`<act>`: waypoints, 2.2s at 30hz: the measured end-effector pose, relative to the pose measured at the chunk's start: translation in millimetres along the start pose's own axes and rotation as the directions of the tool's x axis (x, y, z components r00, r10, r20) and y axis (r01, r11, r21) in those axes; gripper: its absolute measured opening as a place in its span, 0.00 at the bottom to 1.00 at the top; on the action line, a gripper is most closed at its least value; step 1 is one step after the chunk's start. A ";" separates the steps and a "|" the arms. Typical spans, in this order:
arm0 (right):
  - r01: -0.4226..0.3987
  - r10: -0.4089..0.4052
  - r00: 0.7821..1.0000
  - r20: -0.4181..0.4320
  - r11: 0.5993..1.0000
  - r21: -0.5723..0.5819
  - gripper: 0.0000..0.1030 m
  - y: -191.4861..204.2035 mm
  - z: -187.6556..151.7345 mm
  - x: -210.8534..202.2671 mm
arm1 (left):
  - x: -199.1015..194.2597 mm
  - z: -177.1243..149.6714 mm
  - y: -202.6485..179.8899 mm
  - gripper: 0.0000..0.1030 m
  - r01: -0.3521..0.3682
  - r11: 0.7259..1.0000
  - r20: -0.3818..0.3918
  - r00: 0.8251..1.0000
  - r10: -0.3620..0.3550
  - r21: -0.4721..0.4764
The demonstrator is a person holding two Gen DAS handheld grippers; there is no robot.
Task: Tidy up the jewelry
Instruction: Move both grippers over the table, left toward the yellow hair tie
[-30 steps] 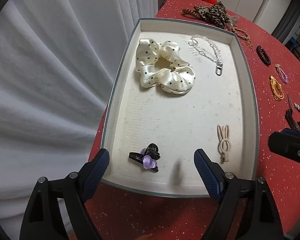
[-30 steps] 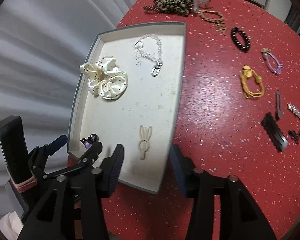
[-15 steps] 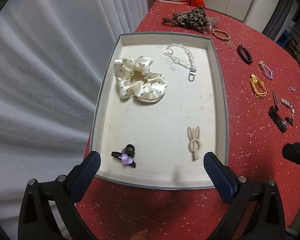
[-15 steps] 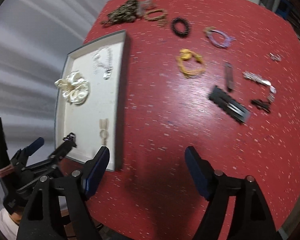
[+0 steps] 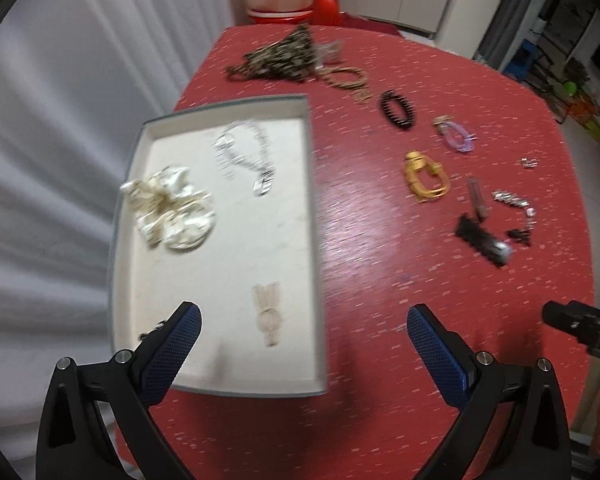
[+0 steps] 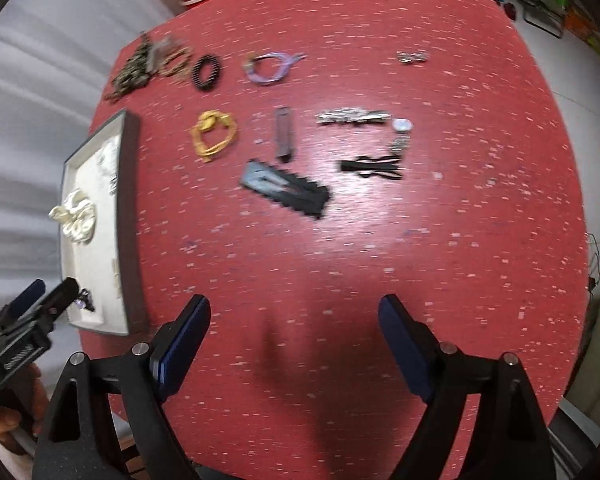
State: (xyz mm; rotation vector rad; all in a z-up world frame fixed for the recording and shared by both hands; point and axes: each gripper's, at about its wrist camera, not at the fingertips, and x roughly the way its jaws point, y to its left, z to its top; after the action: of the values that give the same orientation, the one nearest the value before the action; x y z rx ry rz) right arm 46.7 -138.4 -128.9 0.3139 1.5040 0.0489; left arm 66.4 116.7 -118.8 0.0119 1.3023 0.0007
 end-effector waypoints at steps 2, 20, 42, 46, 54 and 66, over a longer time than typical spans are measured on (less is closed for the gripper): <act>0.014 -0.014 1.000 -0.005 1.000 0.010 0.85 -11.6 4.8 -1.0 | -1.4 6.1 -13.6 1.00 0.020 1.000 0.003 1.000 -0.020 0.009; 0.083 -0.089 0.993 0.075 0.993 0.078 0.85 -95.7 96.7 0.8 | 54.8 67.5 -87.4 1.00 0.028 0.999 -0.021 0.999 -0.029 -0.040; 0.190 -0.186 0.969 0.163 0.982 -0.009 0.86 -87.8 186.6 60.8 | 138.9 103.0 -114.8 0.99 -0.013 0.999 -0.045 0.999 0.011 -0.048; 0.243 -0.228 0.953 0.198 0.968 -0.060 0.75 -70.0 190.2 63.1 | 144.1 106.4 -121.2 0.94 -0.007 0.999 -0.043 0.999 0.005 -0.051; 0.233 -0.212 0.951 0.223 0.969 -0.076 0.32 -57.2 194.1 60.1 | 133.8 113.8 -141.8 0.45 0.024 1.000 -0.015 1.000 -0.023 0.009; 0.140 -0.130 0.968 0.214 0.990 -0.034 0.31 -75.2 165.0 34.9 | 103.9 112.1 -138.7 0.16 0.132 0.991 0.015 0.991 -0.133 0.034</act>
State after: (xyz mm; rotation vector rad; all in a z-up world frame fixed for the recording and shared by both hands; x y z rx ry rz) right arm 199.5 -231.4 -174.7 0.1707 1.3073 -0.0546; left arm 201.1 -22.2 -190.5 -0.0467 1.2838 -0.1340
